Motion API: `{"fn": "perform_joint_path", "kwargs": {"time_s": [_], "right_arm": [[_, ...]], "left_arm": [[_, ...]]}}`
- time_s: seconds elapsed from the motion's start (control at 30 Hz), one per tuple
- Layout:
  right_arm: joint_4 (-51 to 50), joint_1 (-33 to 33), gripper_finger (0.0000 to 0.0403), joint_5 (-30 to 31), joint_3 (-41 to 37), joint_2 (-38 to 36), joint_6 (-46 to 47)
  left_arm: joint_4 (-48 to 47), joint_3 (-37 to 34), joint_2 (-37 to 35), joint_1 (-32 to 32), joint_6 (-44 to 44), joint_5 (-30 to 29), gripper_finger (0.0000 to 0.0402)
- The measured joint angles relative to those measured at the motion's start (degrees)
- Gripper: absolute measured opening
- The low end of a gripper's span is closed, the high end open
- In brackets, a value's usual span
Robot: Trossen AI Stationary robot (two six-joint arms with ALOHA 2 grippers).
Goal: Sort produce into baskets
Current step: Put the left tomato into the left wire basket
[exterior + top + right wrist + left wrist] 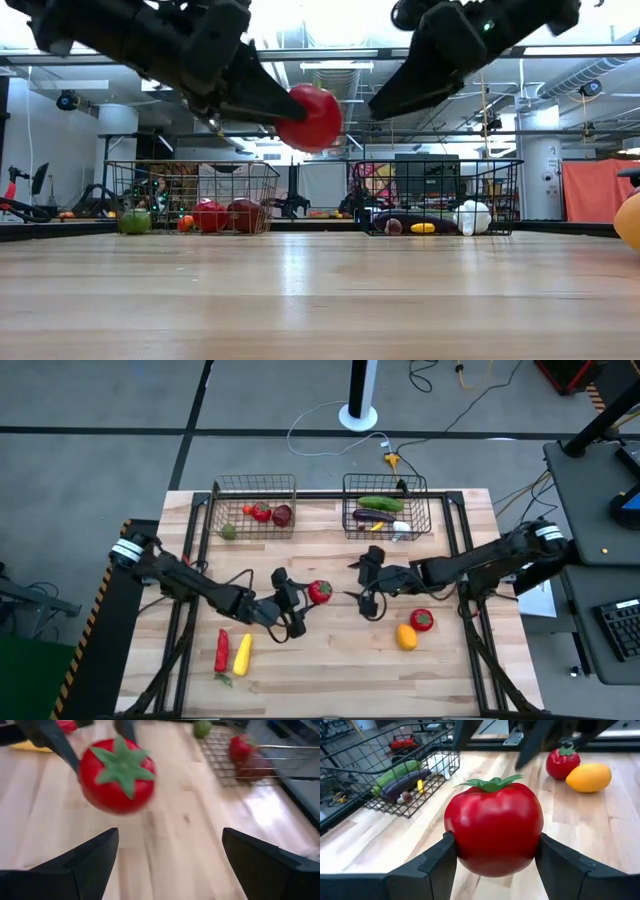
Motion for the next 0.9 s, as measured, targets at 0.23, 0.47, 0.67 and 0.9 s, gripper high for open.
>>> {"fn": "perform_joint_path", "kwargs": {"time_s": [0.23,0.47,0.67,0.9], "right_arm": [[-2.98,0.0,0.0347,1.49,0.0,-6.95,1.27],[-2.21,0.0,0.0347,1.91,0.0,-7.53,1.54],[-2.43,0.0,0.0347,1.92,-0.07,-6.9,2.71],[-2.26,0.0,0.0347,1.92,-0.07,-6.95,2.73]], "left_arm": [[-26.56,6.51,-9.69,2.37,-0.07,-8.01,0.0217],[-53.85,15.03,-17.75,12.88,-0.07,-7.1,0.0217],[-65.49,18.58,-20.43,31.26,1.53,2.18,0.0217],[-67.08,18.86,-19.2,52.69,4.2,21.51,0.0217]]}}
